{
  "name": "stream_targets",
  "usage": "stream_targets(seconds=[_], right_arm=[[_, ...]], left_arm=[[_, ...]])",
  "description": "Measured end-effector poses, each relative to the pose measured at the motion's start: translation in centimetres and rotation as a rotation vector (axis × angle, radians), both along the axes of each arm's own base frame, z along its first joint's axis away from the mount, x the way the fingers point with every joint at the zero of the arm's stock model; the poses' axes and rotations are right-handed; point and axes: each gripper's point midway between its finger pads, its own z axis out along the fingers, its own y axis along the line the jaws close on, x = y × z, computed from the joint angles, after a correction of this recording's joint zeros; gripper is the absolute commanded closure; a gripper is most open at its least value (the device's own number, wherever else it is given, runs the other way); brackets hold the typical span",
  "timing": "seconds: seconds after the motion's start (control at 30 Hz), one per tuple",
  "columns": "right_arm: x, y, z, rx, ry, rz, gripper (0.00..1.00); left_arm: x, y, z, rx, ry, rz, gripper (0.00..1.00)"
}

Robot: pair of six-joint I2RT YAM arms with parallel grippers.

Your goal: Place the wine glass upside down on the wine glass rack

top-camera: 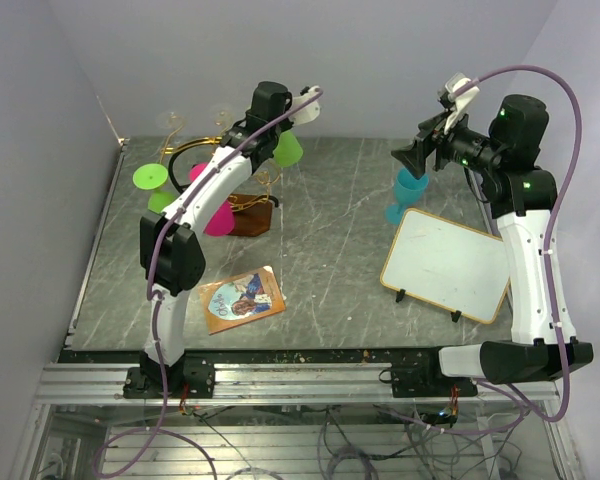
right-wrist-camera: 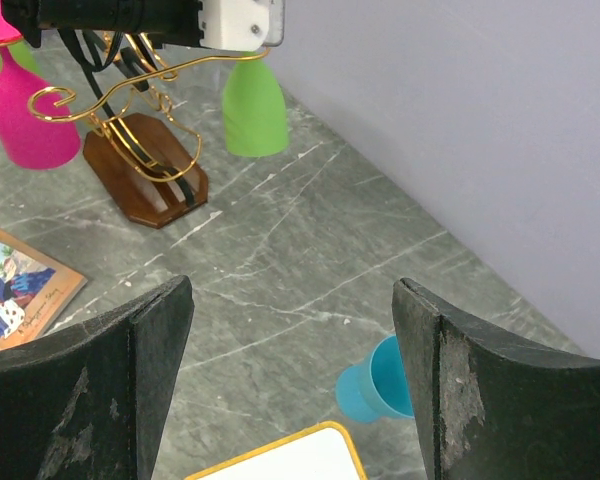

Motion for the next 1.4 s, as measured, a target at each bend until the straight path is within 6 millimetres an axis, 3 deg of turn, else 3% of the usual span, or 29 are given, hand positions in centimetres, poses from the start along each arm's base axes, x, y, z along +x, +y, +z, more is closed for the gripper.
stream_targets(seconds=[0.37,1.4], right_arm=[[-0.3,-0.3,0.1,0.008,-0.004,-0.006,0.19],[-0.5,-0.6,0.3,0.025,-0.014,-0.007,0.19]], left_arm=[[-0.1,0.1,-0.7,-0.015,0.032,-0.008,0.90],[-1.8,-0.5,-2.5,-0.044,0.126,-0.069,0.73]])
